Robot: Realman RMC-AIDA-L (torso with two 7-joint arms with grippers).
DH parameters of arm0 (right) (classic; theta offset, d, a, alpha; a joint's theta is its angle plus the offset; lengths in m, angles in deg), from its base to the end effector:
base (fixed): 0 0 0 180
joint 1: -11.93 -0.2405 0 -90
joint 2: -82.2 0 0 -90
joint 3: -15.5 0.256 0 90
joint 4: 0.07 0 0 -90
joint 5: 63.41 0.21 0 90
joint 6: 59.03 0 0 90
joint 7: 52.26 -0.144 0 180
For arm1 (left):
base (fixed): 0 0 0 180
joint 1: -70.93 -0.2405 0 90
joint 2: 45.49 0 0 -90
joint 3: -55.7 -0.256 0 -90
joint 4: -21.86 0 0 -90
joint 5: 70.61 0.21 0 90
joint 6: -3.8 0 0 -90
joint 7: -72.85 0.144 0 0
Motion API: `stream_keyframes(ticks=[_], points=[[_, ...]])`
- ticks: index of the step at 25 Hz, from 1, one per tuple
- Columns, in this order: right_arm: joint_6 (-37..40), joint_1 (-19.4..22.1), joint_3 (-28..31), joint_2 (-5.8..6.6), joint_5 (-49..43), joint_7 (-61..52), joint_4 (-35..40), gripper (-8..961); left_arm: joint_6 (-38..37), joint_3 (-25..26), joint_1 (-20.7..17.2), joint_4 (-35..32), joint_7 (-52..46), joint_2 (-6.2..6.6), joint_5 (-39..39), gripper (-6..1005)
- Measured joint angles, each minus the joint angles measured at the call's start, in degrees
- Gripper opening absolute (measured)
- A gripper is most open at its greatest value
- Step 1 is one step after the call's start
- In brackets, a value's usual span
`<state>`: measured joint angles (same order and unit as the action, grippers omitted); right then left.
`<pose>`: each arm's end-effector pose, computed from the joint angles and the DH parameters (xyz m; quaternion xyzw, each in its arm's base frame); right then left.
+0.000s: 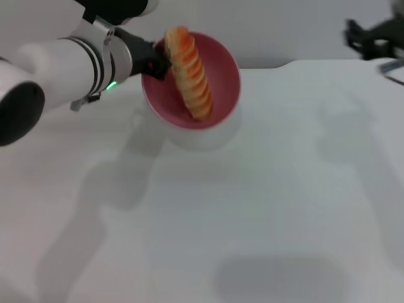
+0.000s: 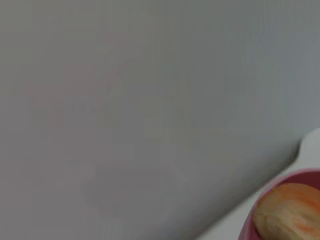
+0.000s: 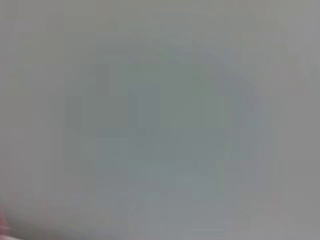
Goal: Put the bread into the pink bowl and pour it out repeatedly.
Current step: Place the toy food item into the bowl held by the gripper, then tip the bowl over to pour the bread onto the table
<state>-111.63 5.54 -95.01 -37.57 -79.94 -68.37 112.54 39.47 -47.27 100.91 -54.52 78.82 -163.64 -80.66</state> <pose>0.1355 0.3252 0.0500 -0.7610 0.2745 0.0380 0.5866 -0.1389 0.4119 -0.0261 -0.8650 -0.1926 -0.0080 0.4634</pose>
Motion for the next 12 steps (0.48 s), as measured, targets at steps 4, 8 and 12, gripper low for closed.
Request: stream_keyframes(ticks=[4,8,12], points=[[-0.8,2.2,7.5,0.18,6.9,-2.5,-1.8,665,-6.3,-3.9,-2.8,-1.5,0.2,-0.08,7.8,41],[0.4,3.9,8.4,0.19,7.8,-1.9,-3.7,666,-11.9,-8.7,-4.8,-2.0,0.2,-0.27,18.2,41],[0.2,4.1,8.2,0.25,8.0,-1.5,-5.0,665,-13.0,-11.1,-5.2,-1.8,0.1,-0.31,24.8,41]])
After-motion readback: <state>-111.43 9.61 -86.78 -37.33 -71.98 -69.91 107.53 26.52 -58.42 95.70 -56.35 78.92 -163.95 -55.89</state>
